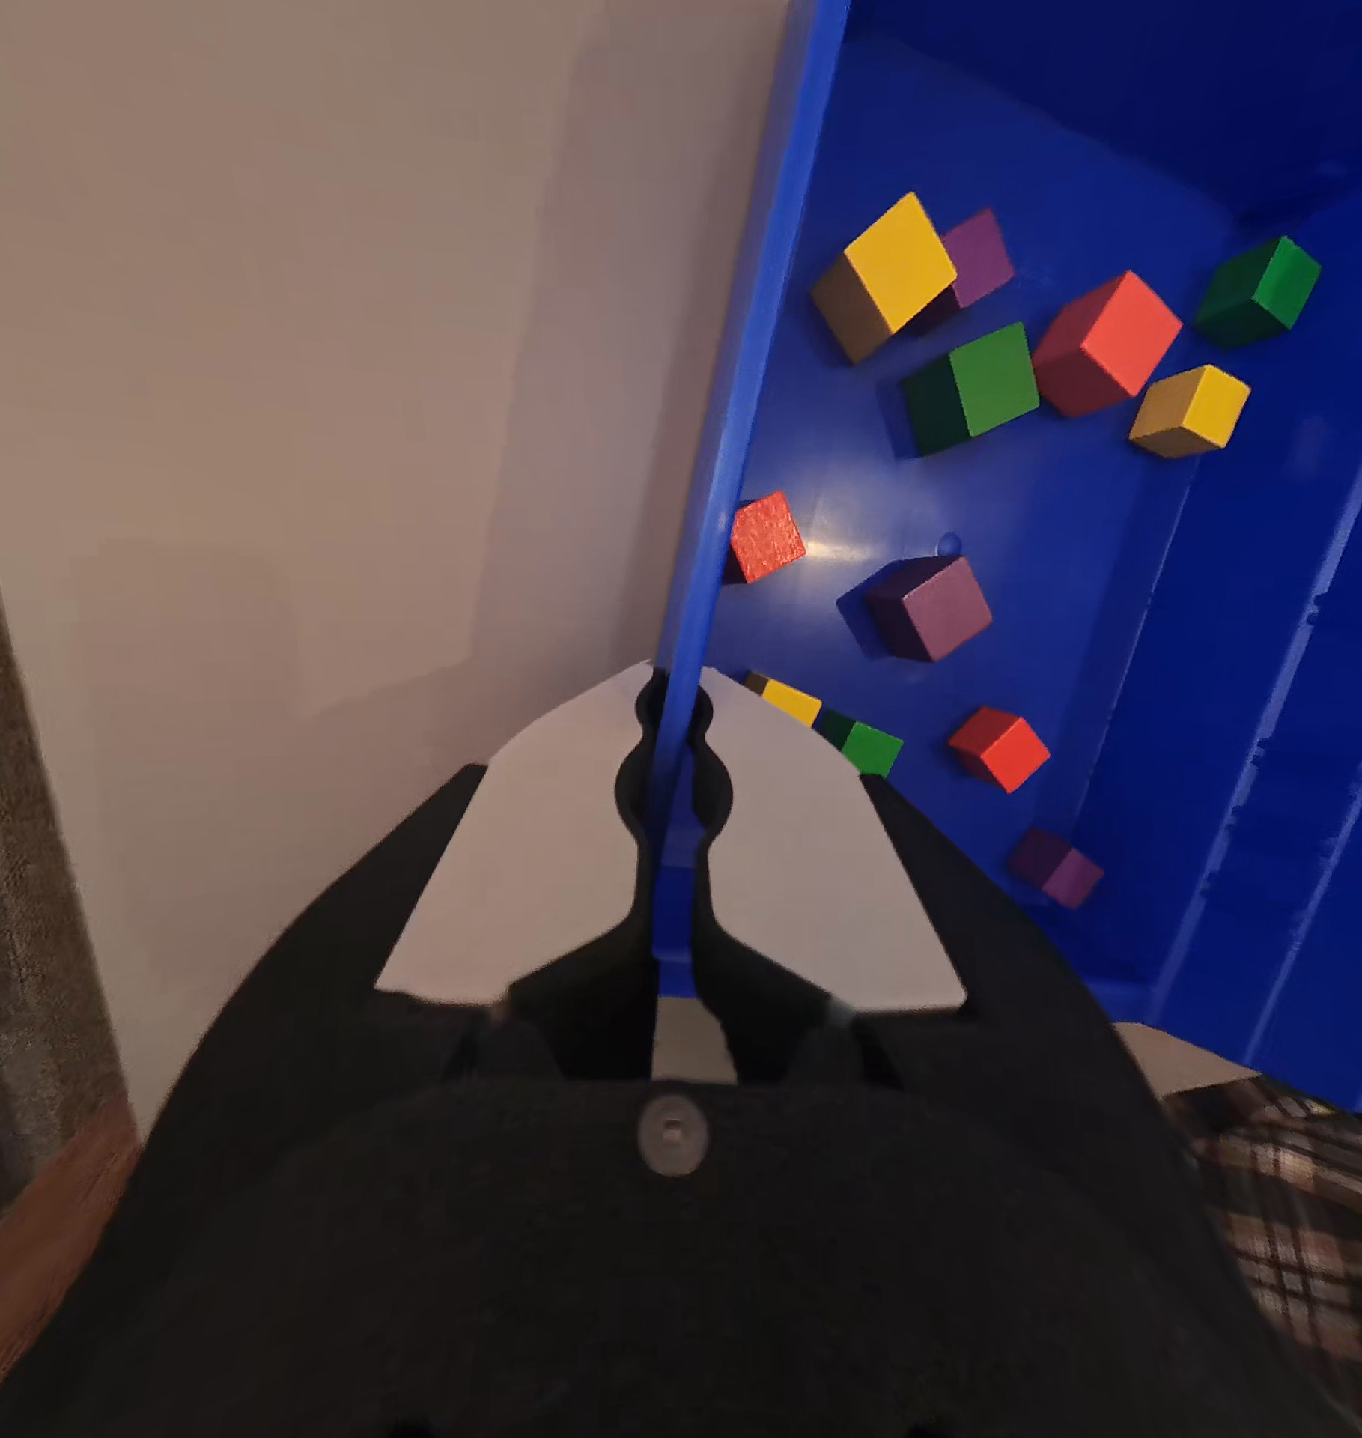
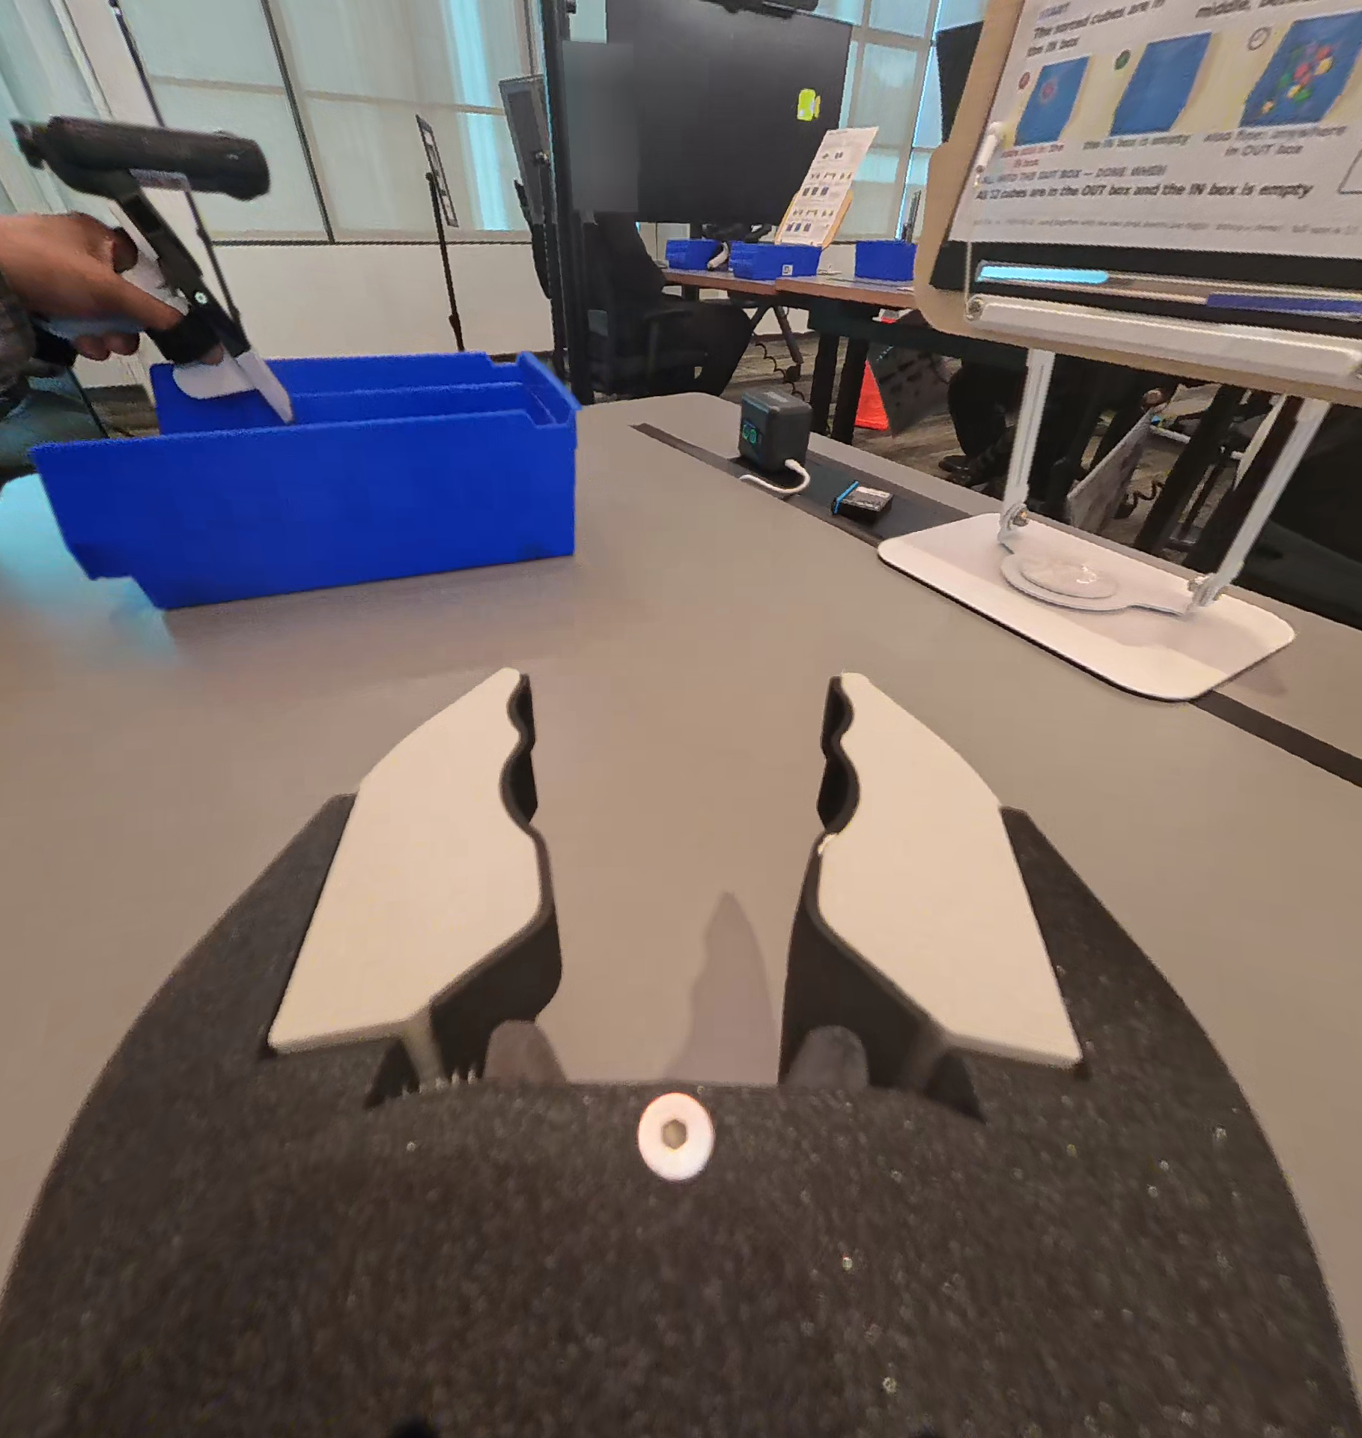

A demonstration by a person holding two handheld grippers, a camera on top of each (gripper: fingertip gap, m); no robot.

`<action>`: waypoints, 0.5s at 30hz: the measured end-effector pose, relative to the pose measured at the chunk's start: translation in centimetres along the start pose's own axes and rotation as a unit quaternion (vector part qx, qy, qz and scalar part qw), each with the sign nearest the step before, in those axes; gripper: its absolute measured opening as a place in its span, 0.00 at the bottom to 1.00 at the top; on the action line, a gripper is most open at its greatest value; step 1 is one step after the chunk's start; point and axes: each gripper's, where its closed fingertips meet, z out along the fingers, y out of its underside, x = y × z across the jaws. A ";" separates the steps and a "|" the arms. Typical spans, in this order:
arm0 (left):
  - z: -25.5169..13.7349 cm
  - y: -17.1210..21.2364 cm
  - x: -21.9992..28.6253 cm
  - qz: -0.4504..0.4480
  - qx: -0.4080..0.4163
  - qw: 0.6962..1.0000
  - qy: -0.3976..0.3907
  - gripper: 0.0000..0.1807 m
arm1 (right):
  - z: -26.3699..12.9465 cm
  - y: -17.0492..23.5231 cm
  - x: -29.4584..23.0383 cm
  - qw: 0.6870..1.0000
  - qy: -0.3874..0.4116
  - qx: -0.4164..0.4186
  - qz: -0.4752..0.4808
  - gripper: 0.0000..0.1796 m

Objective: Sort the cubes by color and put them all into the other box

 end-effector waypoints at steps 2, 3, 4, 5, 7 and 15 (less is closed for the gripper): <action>-0.7 0.7 -2.2 -0.019 0.007 1.000 -0.013 0.03 | 0.1 0.0 -0.4 1.000 -0.003 -0.002 -0.009 0.38; -1.1 1.0 -3.2 -0.029 0.010 0.999 -0.019 0.03 | 0.1 0.0 -0.5 1.000 -0.004 -0.004 -0.013 0.37; -1.4 1.2 -4.2 -0.040 0.014 0.999 -0.023 0.03 | 0.2 0.2 -0.5 1.000 -0.004 -0.006 -0.016 0.37; -1.6 1.4 -5.1 -0.050 0.019 0.998 -0.028 0.03 | 0.3 0.3 -0.6 1.000 -0.004 -0.008 -0.018 0.37; -2.1 1.6 -6.7 -0.067 0.025 0.997 -0.037 0.03 | 0.5 0.6 -0.6 1.000 -0.005 -0.014 -0.018 0.36; -2.8 1.3 -10.5 -0.096 0.033 0.993 -0.052 0.02 | 0.7 1.2 -0.4 1.000 -0.006 -0.021 -0.012 0.36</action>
